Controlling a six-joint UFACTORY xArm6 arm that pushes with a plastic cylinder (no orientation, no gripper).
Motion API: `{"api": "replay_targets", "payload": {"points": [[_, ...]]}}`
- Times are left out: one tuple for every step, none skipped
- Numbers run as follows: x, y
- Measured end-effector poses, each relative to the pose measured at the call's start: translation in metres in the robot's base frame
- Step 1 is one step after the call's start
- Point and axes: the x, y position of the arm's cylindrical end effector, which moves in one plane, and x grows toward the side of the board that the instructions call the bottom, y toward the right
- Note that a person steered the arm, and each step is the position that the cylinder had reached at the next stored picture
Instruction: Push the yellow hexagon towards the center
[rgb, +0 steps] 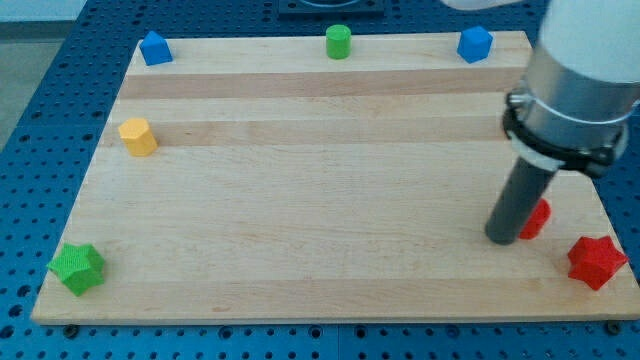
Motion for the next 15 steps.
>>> {"api": "replay_targets", "payload": {"points": [[0.000, 0.020], [-0.001, -0.015], [0.000, -0.114], [-0.023, -0.271], [-0.043, -0.324], [-0.043, -0.324], [-0.047, -0.359], [-0.071, -0.460], [-0.089, -0.491], [-0.152, -0.468], [-0.184, -0.453], [-0.184, -0.453], [-0.181, -0.437], [-0.170, -0.405], [-0.157, -0.390]]}}
